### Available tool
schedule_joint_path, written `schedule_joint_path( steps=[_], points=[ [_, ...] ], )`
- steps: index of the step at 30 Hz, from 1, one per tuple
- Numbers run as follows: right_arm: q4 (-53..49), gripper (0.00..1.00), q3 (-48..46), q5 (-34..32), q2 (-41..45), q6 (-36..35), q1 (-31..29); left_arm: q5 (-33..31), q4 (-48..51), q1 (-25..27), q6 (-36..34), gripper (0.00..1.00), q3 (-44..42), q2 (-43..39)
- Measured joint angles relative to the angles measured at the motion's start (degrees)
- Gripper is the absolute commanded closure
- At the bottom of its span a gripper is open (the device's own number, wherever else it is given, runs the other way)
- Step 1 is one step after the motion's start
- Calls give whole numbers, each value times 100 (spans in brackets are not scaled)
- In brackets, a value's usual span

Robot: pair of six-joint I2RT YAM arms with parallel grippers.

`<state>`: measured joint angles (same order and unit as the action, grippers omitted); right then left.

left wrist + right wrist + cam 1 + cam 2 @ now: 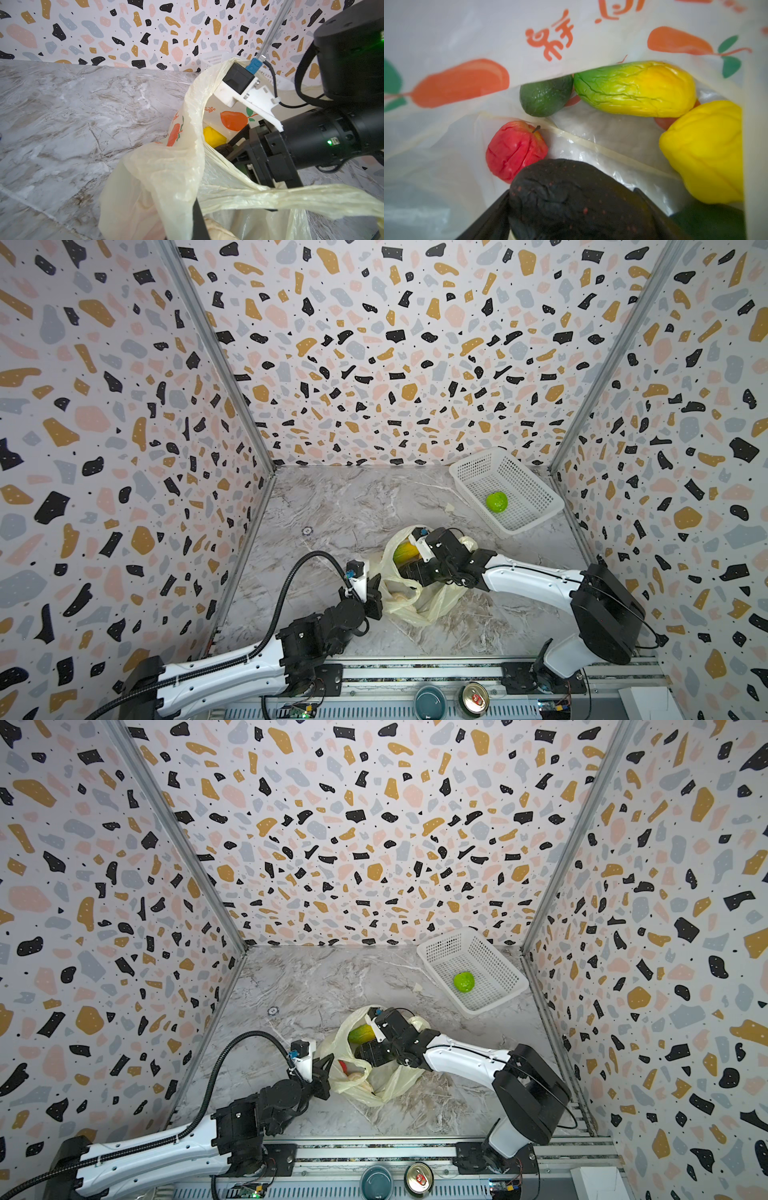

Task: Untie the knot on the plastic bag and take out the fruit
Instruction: 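Close the right gripper around the dark avocado and lift it, then carry the dark avocado over the white basket with the right gripper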

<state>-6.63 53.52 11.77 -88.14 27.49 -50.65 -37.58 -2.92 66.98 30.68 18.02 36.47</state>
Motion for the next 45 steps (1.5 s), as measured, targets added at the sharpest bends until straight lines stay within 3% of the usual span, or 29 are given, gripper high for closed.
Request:
schedule_joint_path(
  steps=[12, 20, 39, 45],
  points=[
    [-1049, 38, 22, 98, 745, -361, -122, -57, -20, 0, -4, 100, 2, 50],
    [-1617, 37, 581, 63, 1283, -446, 20, -68, -20, 0, -7, 100, 2, 50],
    [-2122, 36, 1860, 728, 1773, -627, 1550, -61, -74, 0, -55, 100, 2, 94],
    [-2020, 35, 1902, 850, 1742, -796, 2356, -42, -144, 0, -111, 100, 2, 122]
  ],
)
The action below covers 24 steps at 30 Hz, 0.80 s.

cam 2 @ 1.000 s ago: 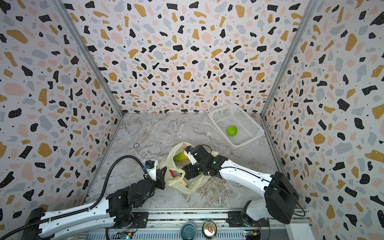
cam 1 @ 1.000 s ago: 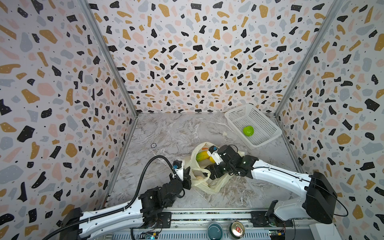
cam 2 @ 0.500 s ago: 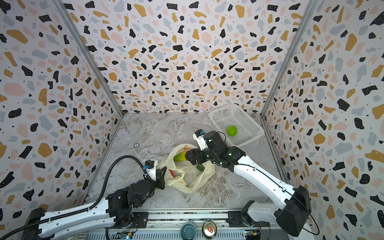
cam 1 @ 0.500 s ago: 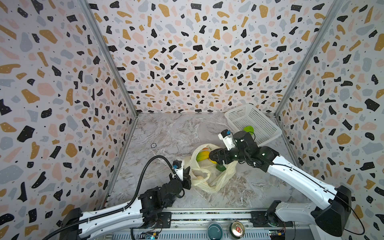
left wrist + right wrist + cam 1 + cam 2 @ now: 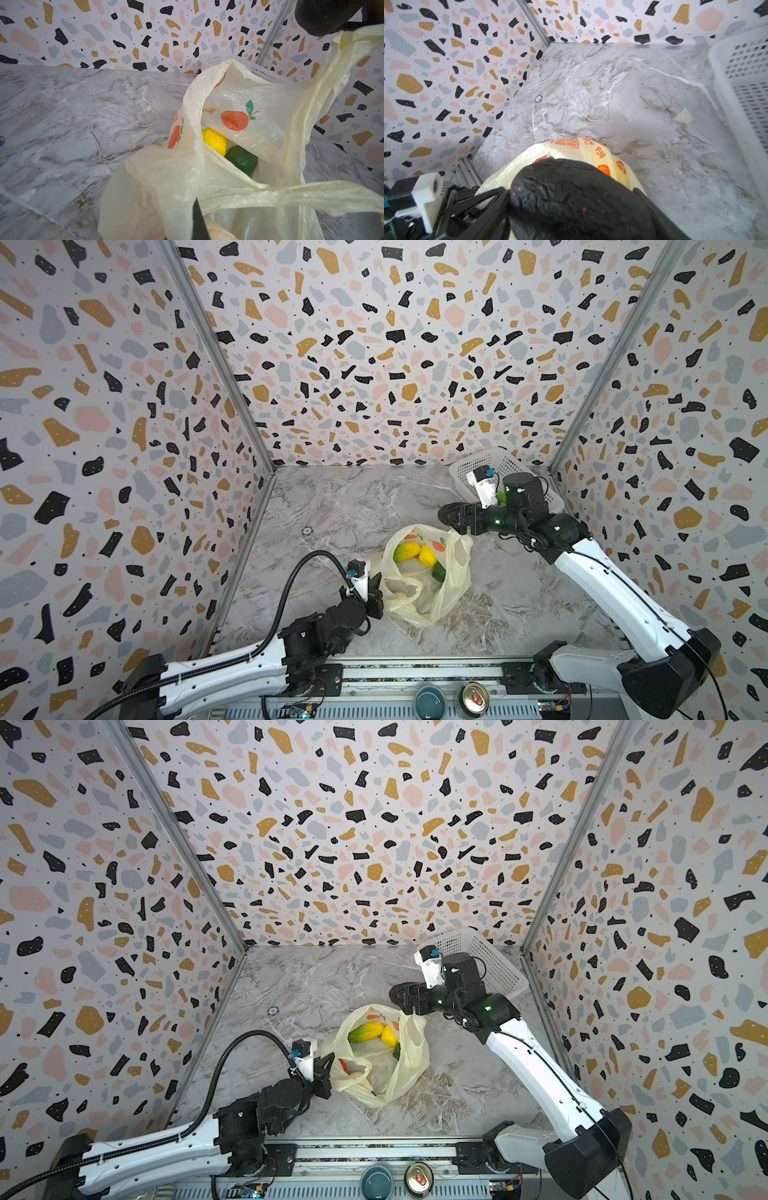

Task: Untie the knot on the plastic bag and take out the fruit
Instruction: 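Carry the dark avocado over the white basket with the right gripper, then open the right gripper to release the avocado into the basket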

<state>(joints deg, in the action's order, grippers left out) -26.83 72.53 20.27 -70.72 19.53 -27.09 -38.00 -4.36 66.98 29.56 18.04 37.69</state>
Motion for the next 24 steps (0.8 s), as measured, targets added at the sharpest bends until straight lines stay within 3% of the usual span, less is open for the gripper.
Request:
schedule_joint_path(
  steps=[6, 11, 18, 24],
  points=[
    [452, 34, 4, -92, -402, -125, 927, 9, -37, 0, -20, 100, 2, 11],
    [1113, 34, -48, -356, -1178, -83, 1864, 63, -52, 0, -31, 100, 4, 48],
    [1585, 34, 33, -920, -2476, -74, 2662, 107, -90, 0, -44, 100, 11, 55],
    [1613, 17, 227, -1259, -3287, -81, 2935, 109, -122, 0, -44, 100, 11, 52]
  ],
)
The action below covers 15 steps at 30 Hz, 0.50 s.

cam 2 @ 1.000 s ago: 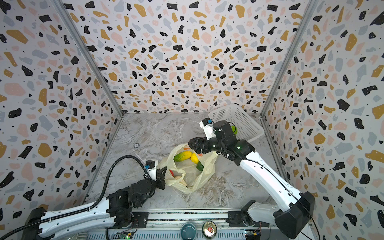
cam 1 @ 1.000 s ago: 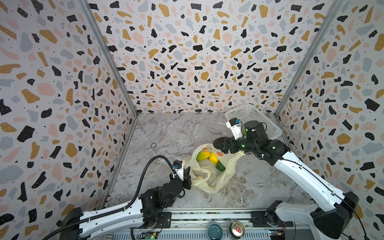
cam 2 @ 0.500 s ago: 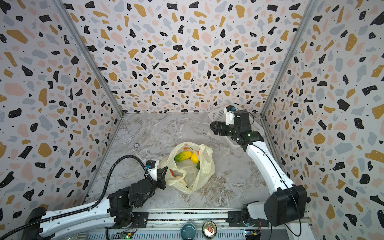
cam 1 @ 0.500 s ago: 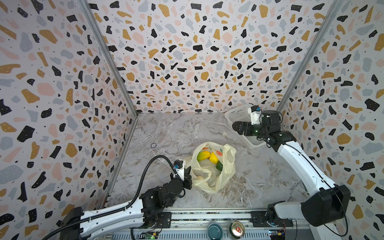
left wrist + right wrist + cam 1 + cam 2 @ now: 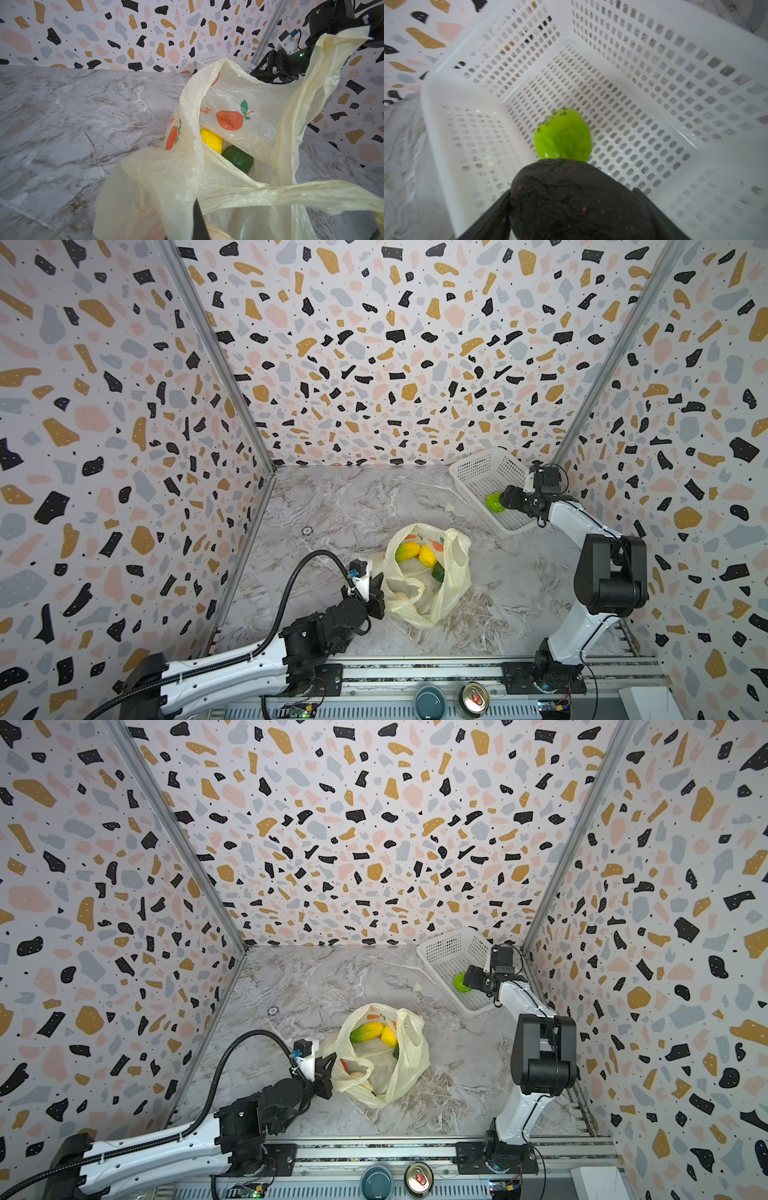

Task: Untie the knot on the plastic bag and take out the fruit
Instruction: 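Open the right gripper to release the avocado into the basket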

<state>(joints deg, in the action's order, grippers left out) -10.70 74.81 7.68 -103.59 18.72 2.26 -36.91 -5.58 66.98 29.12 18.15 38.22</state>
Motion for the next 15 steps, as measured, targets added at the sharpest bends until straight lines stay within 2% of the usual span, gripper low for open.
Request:
schedule_joint_path(
  steps=[6, 15],
  points=[
    [-33, 6, 271, -201, -162, -48, 42, -2, -4, 0, -2, 100, 0, -70],
    [-74, 3, 308, -258, -35, -103, 39, 0, -2, 0, -4, 100, 0, -114]
  ],
)
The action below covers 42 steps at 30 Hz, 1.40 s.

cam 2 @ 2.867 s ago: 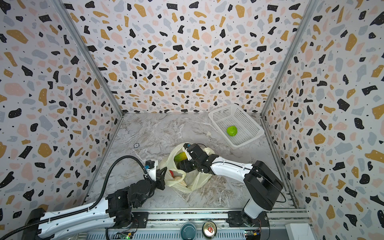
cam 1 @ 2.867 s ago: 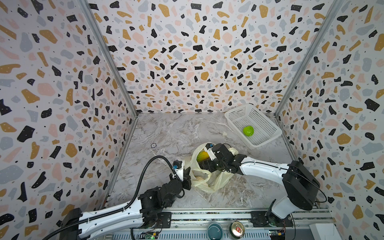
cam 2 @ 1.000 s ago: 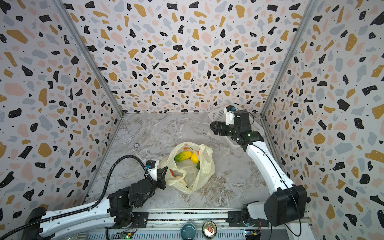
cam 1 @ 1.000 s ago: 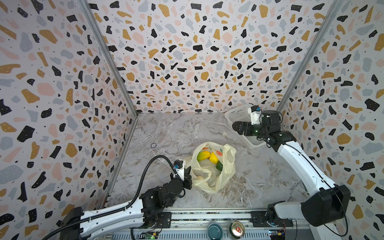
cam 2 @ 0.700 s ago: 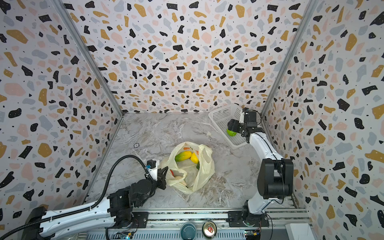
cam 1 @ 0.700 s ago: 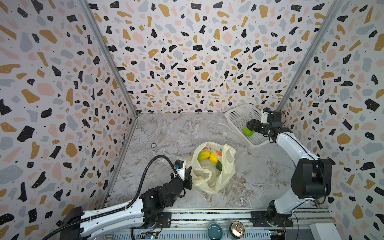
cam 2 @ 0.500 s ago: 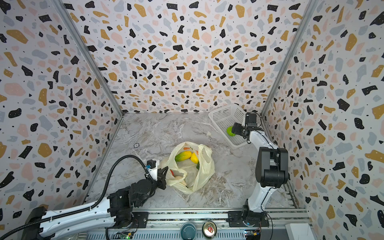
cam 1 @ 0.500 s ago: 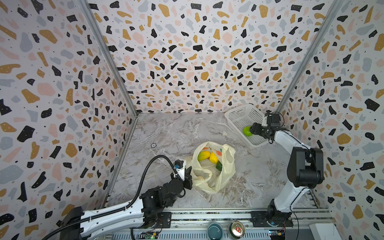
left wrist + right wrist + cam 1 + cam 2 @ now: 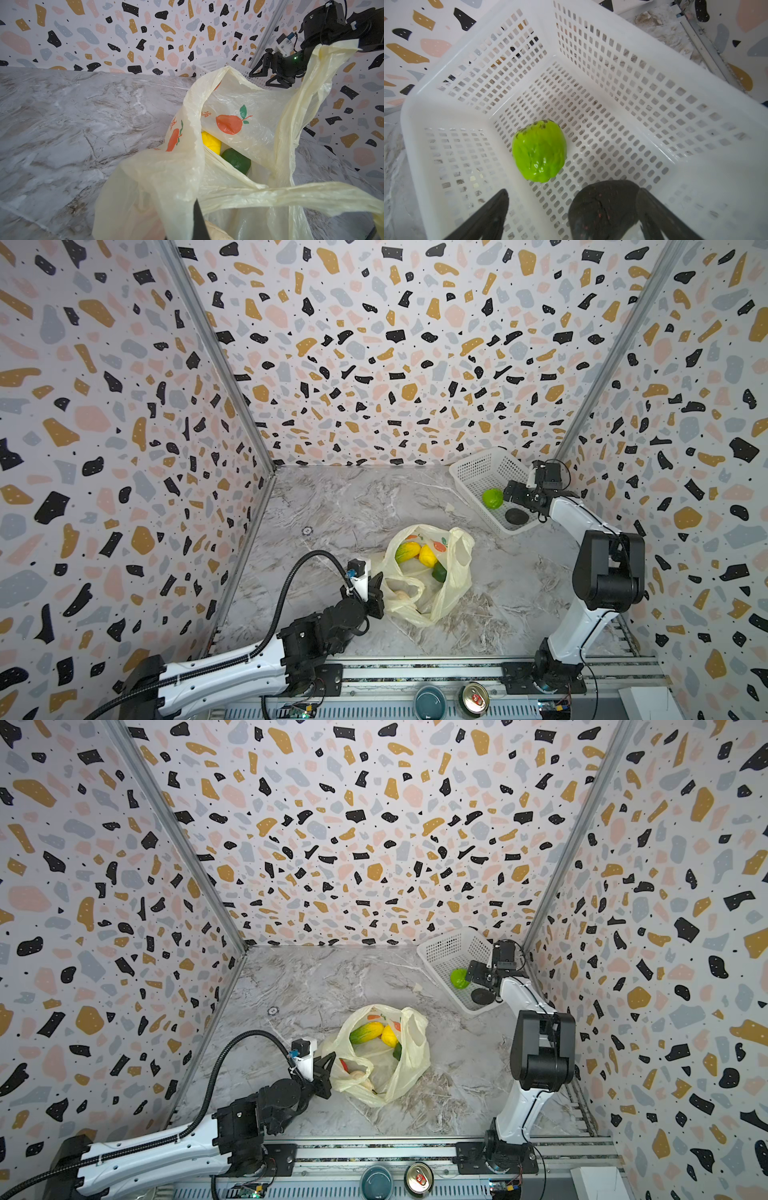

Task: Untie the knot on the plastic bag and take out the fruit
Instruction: 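Open the right gripper to release the avocado into the basket, then move the open right gripper back into the bag mouth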

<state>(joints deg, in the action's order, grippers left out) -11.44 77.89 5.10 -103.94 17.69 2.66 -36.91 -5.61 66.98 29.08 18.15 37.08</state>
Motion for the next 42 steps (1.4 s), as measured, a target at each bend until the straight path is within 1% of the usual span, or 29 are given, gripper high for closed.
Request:
schedule_joint_path(
  steps=[4, 9, 14, 18, 21, 24, 29, 33, 37, 40, 42],
  points=[
    [-87, 3, 0, 96, 269, -2, -11, 0, 0, 0, 2, 100, 0, -9],
    [-232, 4, 0, 457, 785, -26, -120, 0, -2, 0, 2, 100, 0, -9],
    [-531, 4, -31, 960, 1384, -118, -455, -2, -2, 0, 2, 100, 0, -11],
    [-953, 5, -85, 1491, 2120, -162, -837, -4, 0, 0, 2, 100, 0, -48],
    [-1276, 5, -59, 1816, 2693, -164, -1233, -9, 0, 0, 2, 100, 0, -136],
    [-1556, 5, 70, 2107, 3058, -109, -1733, -17, 0, 0, 2, 100, 0, -192],
    [-1805, 5, 205, 2378, 3250, 166, -2721, -31, 4, 0, 4, 100, 0, -232],
    [-1821, 5, 205, 2341, 3158, 435, -3613, -48, 4, 0, 2, 100, -2, -243],
    [-1773, 7, 142, 2146, 2966, 570, -4452, -50, 2, 0, 4, 100, -2, -260],
    [-1674, 9, -157, 1974, 2861, 625, -4850, -52, 2, 0, 2, 100, -2, -269],
    [-1620, 9, -382, 1829, 2780, 645, -4996, -52, 2, 0, 4, 100, -2, -273]
  ],
)
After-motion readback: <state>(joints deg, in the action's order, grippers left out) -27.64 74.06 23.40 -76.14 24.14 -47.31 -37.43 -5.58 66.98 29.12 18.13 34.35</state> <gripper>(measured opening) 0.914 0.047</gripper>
